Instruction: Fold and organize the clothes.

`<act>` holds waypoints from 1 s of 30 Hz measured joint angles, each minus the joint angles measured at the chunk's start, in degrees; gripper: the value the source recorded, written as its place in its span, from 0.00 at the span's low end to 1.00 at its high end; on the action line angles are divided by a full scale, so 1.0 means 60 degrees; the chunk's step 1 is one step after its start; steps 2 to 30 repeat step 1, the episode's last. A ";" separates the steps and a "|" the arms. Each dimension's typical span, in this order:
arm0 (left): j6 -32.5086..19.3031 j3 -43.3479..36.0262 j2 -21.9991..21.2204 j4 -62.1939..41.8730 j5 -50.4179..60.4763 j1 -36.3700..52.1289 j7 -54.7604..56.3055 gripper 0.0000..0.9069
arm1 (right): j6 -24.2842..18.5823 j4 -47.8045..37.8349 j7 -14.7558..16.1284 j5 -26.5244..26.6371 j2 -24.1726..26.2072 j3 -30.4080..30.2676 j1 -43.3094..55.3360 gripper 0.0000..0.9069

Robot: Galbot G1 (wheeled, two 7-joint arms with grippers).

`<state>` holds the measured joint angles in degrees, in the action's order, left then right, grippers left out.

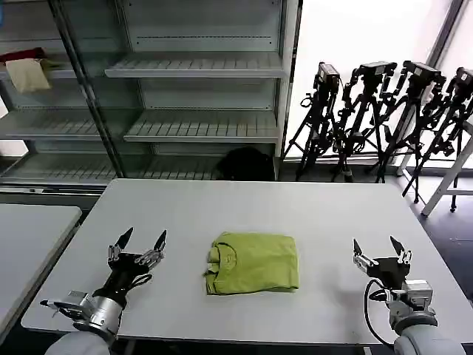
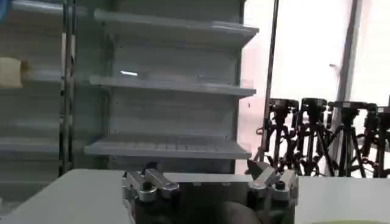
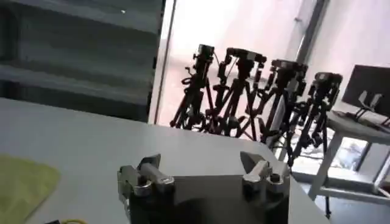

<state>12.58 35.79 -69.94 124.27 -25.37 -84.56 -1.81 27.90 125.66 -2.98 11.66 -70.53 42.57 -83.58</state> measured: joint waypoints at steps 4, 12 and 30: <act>-0.0002 0.0001 0.0006 -0.0013 0.0000 -0.0001 0.0000 1.00 | 0.0026 0.0000 0.0016 0.0048 0.0000 0.0029 0.0002 1.00; -0.0002 0.0001 0.0006 -0.0013 0.0000 -0.0001 0.0000 1.00 | 0.0026 0.0000 0.0016 0.0048 0.0000 0.0029 0.0002 1.00; -0.0002 0.0001 0.0006 -0.0013 0.0000 -0.0001 0.0000 1.00 | 0.0026 0.0000 0.0016 0.0048 0.0000 0.0029 0.0002 1.00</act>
